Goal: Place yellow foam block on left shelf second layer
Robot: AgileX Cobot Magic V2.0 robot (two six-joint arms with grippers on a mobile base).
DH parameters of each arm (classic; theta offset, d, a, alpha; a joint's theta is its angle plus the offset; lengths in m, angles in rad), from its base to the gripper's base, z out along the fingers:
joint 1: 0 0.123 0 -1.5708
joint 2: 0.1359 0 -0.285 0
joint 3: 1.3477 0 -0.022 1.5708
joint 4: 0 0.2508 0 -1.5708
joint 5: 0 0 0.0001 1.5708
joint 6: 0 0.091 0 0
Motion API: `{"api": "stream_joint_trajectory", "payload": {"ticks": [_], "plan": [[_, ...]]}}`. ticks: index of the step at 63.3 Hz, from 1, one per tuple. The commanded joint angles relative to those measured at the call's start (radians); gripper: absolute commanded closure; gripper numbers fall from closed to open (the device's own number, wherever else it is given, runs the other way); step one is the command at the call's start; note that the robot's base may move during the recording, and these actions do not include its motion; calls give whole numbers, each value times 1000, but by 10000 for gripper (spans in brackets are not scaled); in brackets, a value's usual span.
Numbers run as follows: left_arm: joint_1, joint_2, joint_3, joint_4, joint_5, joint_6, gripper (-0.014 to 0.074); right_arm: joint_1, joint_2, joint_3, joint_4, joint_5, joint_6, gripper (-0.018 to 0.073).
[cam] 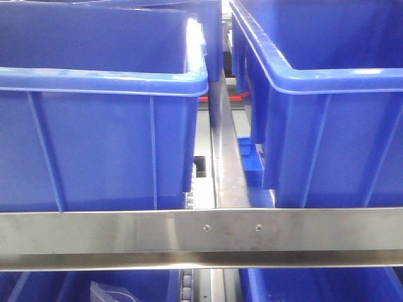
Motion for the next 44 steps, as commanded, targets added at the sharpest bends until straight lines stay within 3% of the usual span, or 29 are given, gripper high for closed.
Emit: {"api": "stream_joint_trajectory", "payload": {"ticks": [1, 44], "plan": [[-4, -17, 24, -5, -83, -4, 472, -4, -20, -23, -6, -84, -6, 501], [-4, -17, 24, -5, -83, -4, 472, -4, -20, -23, -6, -84, -6, 501]]}}
